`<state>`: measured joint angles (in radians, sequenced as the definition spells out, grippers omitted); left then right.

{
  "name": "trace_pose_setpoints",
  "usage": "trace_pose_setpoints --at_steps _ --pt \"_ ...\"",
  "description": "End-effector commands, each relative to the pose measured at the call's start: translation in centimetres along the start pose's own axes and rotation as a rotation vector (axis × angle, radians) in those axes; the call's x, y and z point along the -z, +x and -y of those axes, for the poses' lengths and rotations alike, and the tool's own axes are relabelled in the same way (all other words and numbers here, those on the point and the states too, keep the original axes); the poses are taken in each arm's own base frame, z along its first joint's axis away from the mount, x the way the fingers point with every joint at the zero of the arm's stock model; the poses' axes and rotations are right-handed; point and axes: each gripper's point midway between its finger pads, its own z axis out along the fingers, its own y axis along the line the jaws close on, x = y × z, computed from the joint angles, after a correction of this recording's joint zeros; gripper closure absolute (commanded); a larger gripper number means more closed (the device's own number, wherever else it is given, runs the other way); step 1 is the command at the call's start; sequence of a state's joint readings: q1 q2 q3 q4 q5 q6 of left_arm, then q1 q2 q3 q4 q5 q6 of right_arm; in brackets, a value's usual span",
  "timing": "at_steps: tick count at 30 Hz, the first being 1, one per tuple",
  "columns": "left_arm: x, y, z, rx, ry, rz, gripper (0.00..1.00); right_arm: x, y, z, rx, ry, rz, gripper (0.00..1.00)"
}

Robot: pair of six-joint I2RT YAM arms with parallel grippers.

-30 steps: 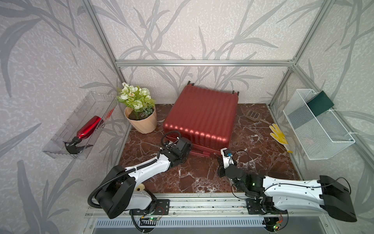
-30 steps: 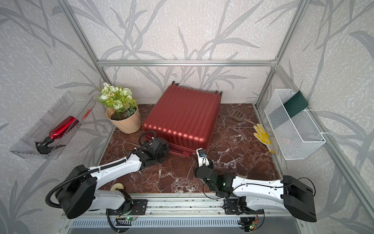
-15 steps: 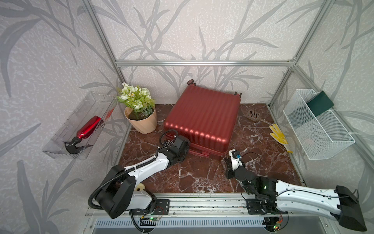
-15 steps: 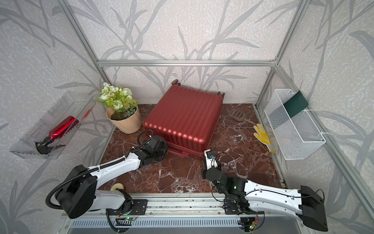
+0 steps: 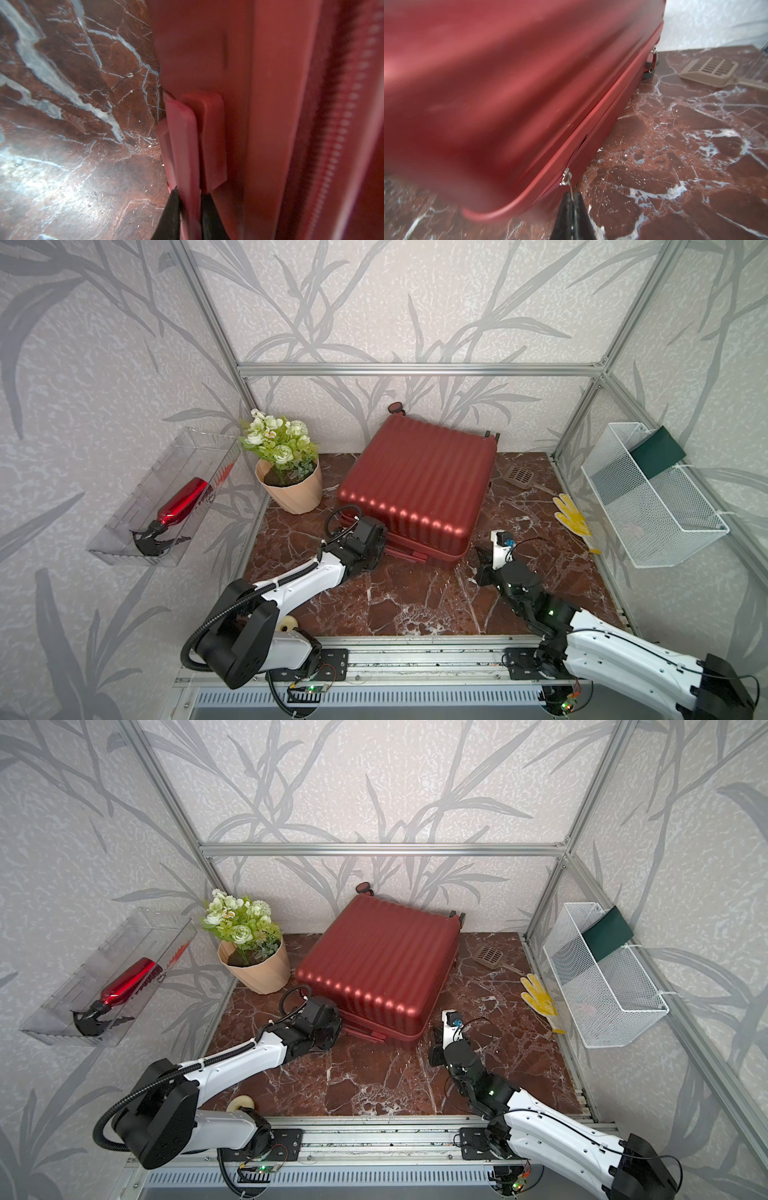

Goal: Open the suitcase zippers
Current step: Unzip the zipper on the suitcase, then adjust the suitcase at the center of the board.

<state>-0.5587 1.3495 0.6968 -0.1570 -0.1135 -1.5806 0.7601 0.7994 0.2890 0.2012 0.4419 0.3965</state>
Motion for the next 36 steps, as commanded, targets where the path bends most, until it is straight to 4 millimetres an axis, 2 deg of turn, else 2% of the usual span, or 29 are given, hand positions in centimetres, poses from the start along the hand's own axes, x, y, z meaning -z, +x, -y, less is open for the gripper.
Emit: trace_pose_setpoints --at_steps 1,7,14,15,17,21,25,29,32,34,36 --pt "-0.9 -5.1 -5.6 -0.07 -0.205 0.215 1.0 -1.9 -1.2 3.6 -0.033 0.143 0.049 1.0" --pt "-1.3 -4.0 -5.9 -0.081 -0.202 0.158 1.0 -5.3 -3.5 5.2 -0.078 0.169 0.091 1.0" --pt "-0.8 -2.3 -4.4 -0.143 -0.138 0.095 1.0 -7.1 -4.8 5.2 -0.075 0.127 0.074 1.0" --pt "-0.6 -2.1 -4.1 -0.152 -0.127 0.085 1.0 -7.1 -4.9 4.9 -0.066 0.113 0.07 0.97" --pt "0.4 -1.8 -2.7 -0.198 -0.078 0.071 1.0 -6.7 -5.0 4.2 -0.049 0.081 0.054 0.8" --pt "4.0 -2.3 0.5 -0.342 0.014 0.105 1.0 -5.0 -5.6 4.7 -0.038 0.105 0.038 0.65" --pt "8.6 -3.3 3.2 -0.518 0.075 0.146 0.68 -2.6 -6.6 5.7 -0.012 0.172 0.024 0.52" --pt "14.5 -5.3 7.0 -0.741 0.11 0.237 0.56 -1.1 -7.4 5.8 0.035 0.198 -0.015 0.45" --pt "18.3 -6.6 10.7 -0.88 0.145 0.31 0.42 -0.5 -8.0 4.6 0.041 0.156 -0.036 0.45" --pt "19.4 -7.9 13.1 -0.926 0.146 0.356 0.33 -0.2 -8.6 3.4 0.026 0.104 -0.05 0.44" --pt "19.1 -9.3 15.6 -0.971 0.133 0.381 0.27 0.1 -9.4 1.8 -0.022 0.042 -0.073 0.44"
